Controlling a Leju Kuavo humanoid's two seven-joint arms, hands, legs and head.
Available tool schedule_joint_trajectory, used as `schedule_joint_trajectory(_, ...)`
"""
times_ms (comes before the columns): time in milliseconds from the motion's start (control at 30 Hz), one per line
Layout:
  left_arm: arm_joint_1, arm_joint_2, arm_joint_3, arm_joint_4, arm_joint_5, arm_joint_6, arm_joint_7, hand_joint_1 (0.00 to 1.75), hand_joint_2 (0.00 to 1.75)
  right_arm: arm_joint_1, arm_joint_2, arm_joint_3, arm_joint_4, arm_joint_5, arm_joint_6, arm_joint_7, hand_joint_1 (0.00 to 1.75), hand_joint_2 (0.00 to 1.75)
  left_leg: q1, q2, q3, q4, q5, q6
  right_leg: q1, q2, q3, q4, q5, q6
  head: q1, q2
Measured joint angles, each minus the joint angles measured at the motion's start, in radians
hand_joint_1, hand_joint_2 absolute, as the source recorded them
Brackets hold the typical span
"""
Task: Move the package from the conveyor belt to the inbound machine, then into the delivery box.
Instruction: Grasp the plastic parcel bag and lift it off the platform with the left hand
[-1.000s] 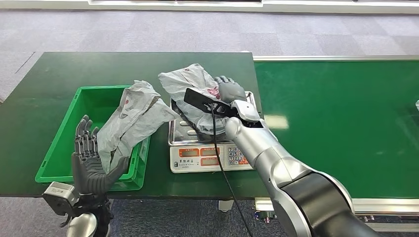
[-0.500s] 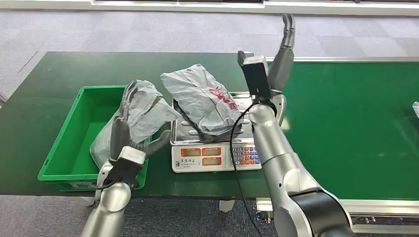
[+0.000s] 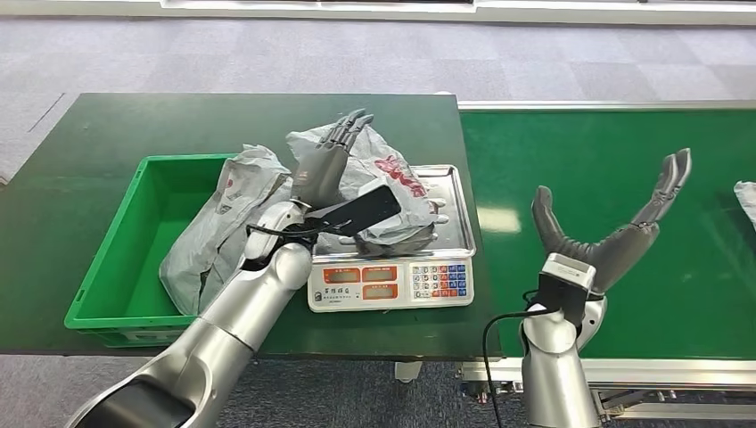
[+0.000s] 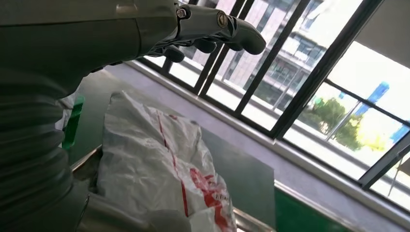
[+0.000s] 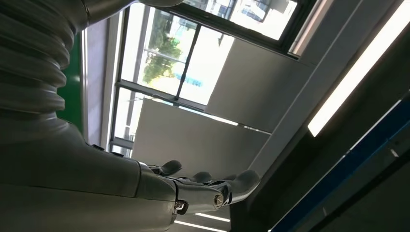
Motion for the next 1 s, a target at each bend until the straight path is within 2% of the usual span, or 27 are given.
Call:
schedule_joint_trajectory(100, -0.038, -0.018, -0.067, 0.071, 0.025, -0.039, 0.08, 0.0, 1.75, 0.053, 0.0, 0.032, -0.064, 0.024, 0.0, 0.0, 0.0, 1.75, 0.0, 0.001, 0.0, 0.0, 0.0, 0.0, 0.0, 0.0, 0.0, 0.0, 0.0, 0.0, 0.0, 0.0)
schedule_joint_trajectory(233, -0.064, -0.032, -0.127, 0.12, 0.043, -0.051, 0.111, 0.0, 1.75, 0.086, 0.0, 0.053, -0.112, 0.029, 0.0, 0.0, 0.0, 1.75, 0.0, 0.001, 0.0, 0.0, 0.0, 0.0, -0.001, 0.0, 0.0, 0.0, 0.0, 0.0, 0.0, 0.0)
schedule_joint_trajectory(300, -0.077, -0.036, -0.16, 0.138, 0.08, -0.065, 0.16, 0.0, 1.75, 0.095, 0.0, 0.067, -0.127, 0.027, 0.0, 0.0, 0.0, 1.75, 0.0, 0.001, 0.0, 0.0, 0.0, 0.0, -0.001, 0.0, 0.0, 0.0, 0.0, 0.0, 0.0, 0.0)
schedule_joint_trajectory(467, -0.103, -0.041, -0.366, 0.193, 0.2, -0.111, 0.413, 0.0, 1.75, 0.1, 0.002, 0.139, -0.148, 0.021, 0.0, 0.0, 0.0, 1.75, 0.0, 0.001, 0.0, 0.0, 0.0, 0.0, -0.001, 0.0, 0.0, 0.0, 0.0, 0.0, 0.0, 0.0)
schedule_joint_trajectory(567, -0.108, -0.041, -0.479, 0.241, 0.225, -0.143, 0.502, 0.0, 1.75, 0.098, 0.011, 0.183, -0.159, 0.011, 0.0, 0.0, 0.0, 1.75, 0.0, 0.001, 0.0, 0.0, 0.0, 0.0, -0.001, 0.001, 0.0, 0.0, 0.0, 0.0, 0.0, 0.0)
schedule_joint_trajectory(767, -0.11, -0.041, -0.604, 0.331, 0.237, -0.159, 0.531, 0.0, 1.75, 0.085, 0.025, 0.245, -0.17, 0.007, 0.0, 0.0, 0.0, 1.75, 0.0, 0.0, 0.0, -0.001, 0.0, 0.0, -0.001, 0.0, 0.0, 0.0, 0.0, 0.0, 0.0, 0.0)
schedule_joint_trajectory(933, -0.111, -0.041, -0.623, 0.346, 0.237, -0.159, 0.531, 0.0, 1.75, 0.083, 0.027, 0.254, -0.171, 0.007, 0.0, 0.001, 0.0, 1.75, 0.0, 0.0, 0.0, -0.001, 0.0, 0.0, -0.001, 0.001, 0.0, 0.0, 0.0, 0.0, 0.0, 0.0)
schedule_joint_trajectory(967, -0.112, -0.041, -0.628, 0.351, 0.237, -0.159, 0.531, 0.31, 1.75, 0.083, 0.028, 0.257, -0.171, 0.006, 0.0, 0.001, 0.0, 1.75, 0.0, 0.0, 0.0, -0.001, 0.0, 0.0, -0.001, 0.0, 0.0, 0.0, 0.0, 0.0, 0.0, 0.0)
schedule_joint_trajectory(1000, -0.113, -0.041, -0.636, 0.359, 0.237, -0.165, 0.535, 0.75, 1.75, 0.083, 0.029, 0.262, -0.172, 0.002, 0.0, 0.001, 0.0, 1.75, 0.0, 0.0, -0.001, -0.001, 0.0, 0.0, -0.001, 0.0, 0.0, 0.0, 0.0, 0.0, 0.0, 0.0)
